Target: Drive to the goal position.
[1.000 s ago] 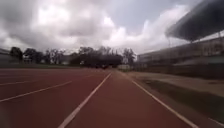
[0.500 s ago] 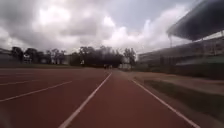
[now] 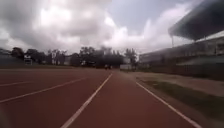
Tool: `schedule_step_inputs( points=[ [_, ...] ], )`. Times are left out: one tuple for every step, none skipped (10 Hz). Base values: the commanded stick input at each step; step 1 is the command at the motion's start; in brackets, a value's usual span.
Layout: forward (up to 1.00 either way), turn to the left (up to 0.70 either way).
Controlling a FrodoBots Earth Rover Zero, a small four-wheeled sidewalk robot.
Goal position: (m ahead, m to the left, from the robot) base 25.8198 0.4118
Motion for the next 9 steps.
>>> schedule_step_inputs(
  points=[
    [0.7, 0.0],
    [0.7, 0.0],
    [0.7, 0.0],
    [0.7, 0.0],
    [0.7, 0.0],
    [0.7, 0.0],
    [0.7, 0.0],
    [0.7, 0.0],
    [0.7, 0.0]
  ],
)
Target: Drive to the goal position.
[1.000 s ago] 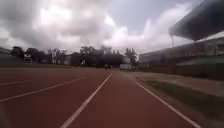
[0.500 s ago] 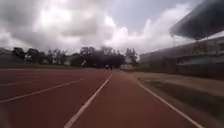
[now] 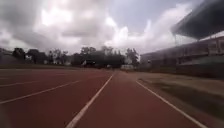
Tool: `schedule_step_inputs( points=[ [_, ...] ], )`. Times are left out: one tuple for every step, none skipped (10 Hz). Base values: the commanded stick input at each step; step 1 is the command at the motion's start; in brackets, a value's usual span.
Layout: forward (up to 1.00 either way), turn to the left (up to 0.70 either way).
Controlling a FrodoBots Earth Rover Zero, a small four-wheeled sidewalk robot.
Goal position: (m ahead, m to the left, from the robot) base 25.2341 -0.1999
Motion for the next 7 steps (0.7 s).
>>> schedule_step_inputs(
  points=[
    [0.7, 0.0],
    [0.7, 0.0],
    [0.7, 0.0],
    [0.7, 0.0],
    [0.7, 0.0],
    [0.7, 0.0],
    [0.7, 0.0]
  ],
)
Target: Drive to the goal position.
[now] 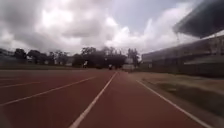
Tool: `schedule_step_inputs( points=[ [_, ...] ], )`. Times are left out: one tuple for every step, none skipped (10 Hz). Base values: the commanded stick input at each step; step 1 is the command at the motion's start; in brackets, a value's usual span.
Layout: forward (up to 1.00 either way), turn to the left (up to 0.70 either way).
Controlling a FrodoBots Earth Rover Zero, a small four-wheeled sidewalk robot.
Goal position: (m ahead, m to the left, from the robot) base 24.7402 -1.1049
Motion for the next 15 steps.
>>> schedule_step_inputs(
  points=[
    [0.7, 0.0],
    [0.7, 0.0],
    [0.7, 0.0],
    [0.7, 0.0],
    [0.7, 0.0],
    [0.7, 0.0],
    [0.7, 0.0],
    [0.7, 0.0],
    [0.7, 0.0],
    [0.7, 0.0],
    [0.7, 0.0],
    [0.7, 0.0],
    [0.7, 0.0],
    [0.7, 0.0],
    [0.7, 0.0]
  ],
)
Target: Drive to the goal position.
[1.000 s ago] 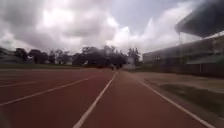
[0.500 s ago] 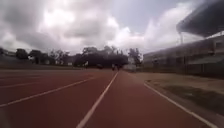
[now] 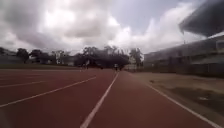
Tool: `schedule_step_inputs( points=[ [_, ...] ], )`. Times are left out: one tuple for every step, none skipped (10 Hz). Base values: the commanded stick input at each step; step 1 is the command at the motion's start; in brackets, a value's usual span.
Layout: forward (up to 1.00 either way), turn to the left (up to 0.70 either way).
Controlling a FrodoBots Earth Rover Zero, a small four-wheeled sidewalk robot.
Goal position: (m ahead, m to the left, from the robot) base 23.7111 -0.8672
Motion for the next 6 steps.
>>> schedule_step_inputs(
  points=[
    [0.7, 0.0],
    [0.7, 0.0],
    [0.7, -0.09],
    [0.7, -0.21],
    [0.7, -0.33],
    [0.7, -0.35]
  ],
)
